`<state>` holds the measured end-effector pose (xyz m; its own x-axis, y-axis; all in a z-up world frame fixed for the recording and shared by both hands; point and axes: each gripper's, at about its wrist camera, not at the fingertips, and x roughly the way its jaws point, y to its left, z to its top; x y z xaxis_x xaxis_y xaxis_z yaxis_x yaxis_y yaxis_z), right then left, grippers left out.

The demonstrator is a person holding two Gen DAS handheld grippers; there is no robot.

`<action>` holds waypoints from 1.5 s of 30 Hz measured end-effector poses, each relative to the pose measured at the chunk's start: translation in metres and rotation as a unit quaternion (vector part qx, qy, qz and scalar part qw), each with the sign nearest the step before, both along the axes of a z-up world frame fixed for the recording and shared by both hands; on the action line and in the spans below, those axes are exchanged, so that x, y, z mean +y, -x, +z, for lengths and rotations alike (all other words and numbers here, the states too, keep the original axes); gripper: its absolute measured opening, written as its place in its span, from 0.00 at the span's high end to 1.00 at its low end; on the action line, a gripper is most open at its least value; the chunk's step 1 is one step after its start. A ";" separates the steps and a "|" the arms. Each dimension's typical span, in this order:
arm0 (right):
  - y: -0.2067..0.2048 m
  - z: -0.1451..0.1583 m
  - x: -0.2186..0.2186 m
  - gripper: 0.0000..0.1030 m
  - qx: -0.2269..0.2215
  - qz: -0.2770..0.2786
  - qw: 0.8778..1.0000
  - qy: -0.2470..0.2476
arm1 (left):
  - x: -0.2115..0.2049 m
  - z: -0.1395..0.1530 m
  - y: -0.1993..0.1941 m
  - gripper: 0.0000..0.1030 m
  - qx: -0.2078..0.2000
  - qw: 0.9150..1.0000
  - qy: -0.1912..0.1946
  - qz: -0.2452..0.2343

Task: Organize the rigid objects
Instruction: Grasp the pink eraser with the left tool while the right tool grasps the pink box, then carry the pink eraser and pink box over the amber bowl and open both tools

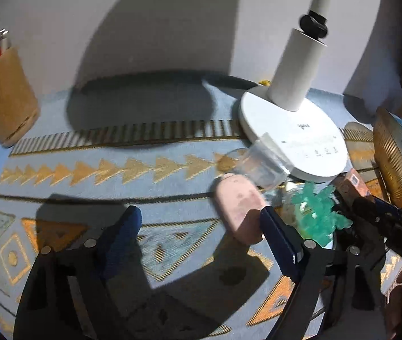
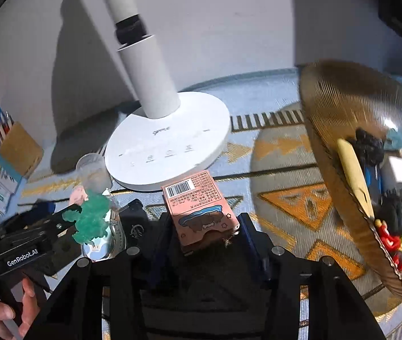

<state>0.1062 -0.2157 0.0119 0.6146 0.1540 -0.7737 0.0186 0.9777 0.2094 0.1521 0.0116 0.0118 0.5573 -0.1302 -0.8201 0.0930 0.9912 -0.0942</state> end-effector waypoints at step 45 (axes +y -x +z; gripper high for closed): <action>0.169 0.000 -0.003 0.51 0.035 0.049 0.998 0.031 | -0.019 0.004 0.189 0.37 -0.007 0.988 -0.023 -0.152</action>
